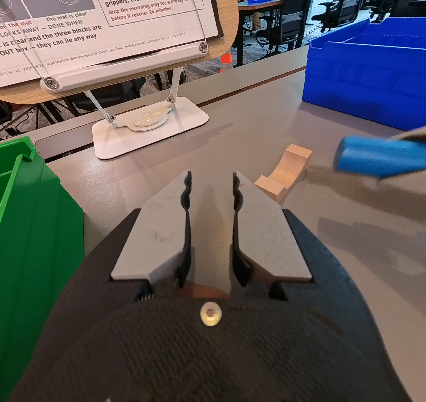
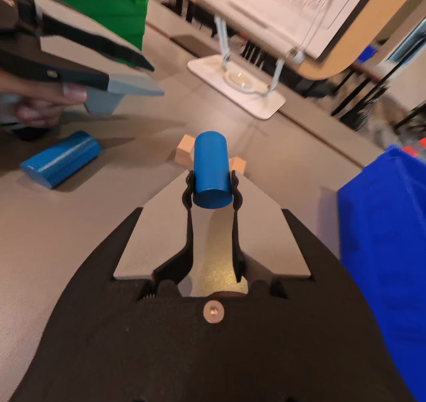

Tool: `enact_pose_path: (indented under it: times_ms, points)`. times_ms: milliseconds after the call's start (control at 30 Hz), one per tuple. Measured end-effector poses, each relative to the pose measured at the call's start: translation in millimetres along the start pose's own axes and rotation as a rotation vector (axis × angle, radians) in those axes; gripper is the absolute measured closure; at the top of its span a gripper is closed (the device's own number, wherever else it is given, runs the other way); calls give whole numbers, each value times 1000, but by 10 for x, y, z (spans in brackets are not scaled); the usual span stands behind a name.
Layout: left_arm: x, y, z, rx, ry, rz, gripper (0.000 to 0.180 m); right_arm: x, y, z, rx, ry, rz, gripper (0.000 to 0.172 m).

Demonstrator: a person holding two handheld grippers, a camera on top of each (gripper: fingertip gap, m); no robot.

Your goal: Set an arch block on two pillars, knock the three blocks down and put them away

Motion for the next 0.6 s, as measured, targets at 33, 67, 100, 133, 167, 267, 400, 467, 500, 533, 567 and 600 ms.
enact_pose_path:
  times_ms: [33, 67, 100, 133, 167, 267, 400, 467, 500, 533, 567, 600]
  points:
    - [0, 0, -1, 0, 0, 0, 147, 36, -26, 51, -30, -37, 7, 142]
    - [0, 1, 0, 0, 0, 1, 147, 71, -59, 103, -59, -75, 13, 142]
    - [0, 2, -1, 0, 0, 2, 147, 102, -103, 157, -89, -111, 14, 142]
    - [0, 2, 0, -1, -1, 2, 147, 129, -158, 216, -115, -149, 7, 142]
    - [1, 3, 0, -1, -1, 3, 147, 155, -225, 283, -139, -184, -4, 142]
    - [1, -4, -2, -5, 0, -2, 147, 226, -476, 551, -246, -272, 0, 141]
    - [1, -17, -10, -11, 5, -12, 146, 201, -939, 826, -381, -260, -35, 142]
    - [2, -22, -11, -13, 6, -14, 146, 145, -1224, 971, -412, -256, -113, 142]
    - [2, -22, -11, -12, 5, -15, 146, 96, -1362, 1031, -426, -247, -149, 142]
    - [2, -22, -11, -12, 5, -16, 146, 28, -1496, 1069, -441, -226, -182, 142]
    - [2, -23, -11, -11, 6, -16, 146, -61, -1624, 1080, -454, -183, -216, 142]
    - [2, -23, -13, -11, 7, -17, 146, -160, -1741, 1080, -472, -143, -245, 142]
Point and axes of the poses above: each gripper's, where its closed fingertips meet, z back along the fingers, x out of its top, y = z × x across the jaws, the point moved 7 cm from there along z, back along the fingers, and after that the axes turned 6 degrees about y, right-handed, at the moved point
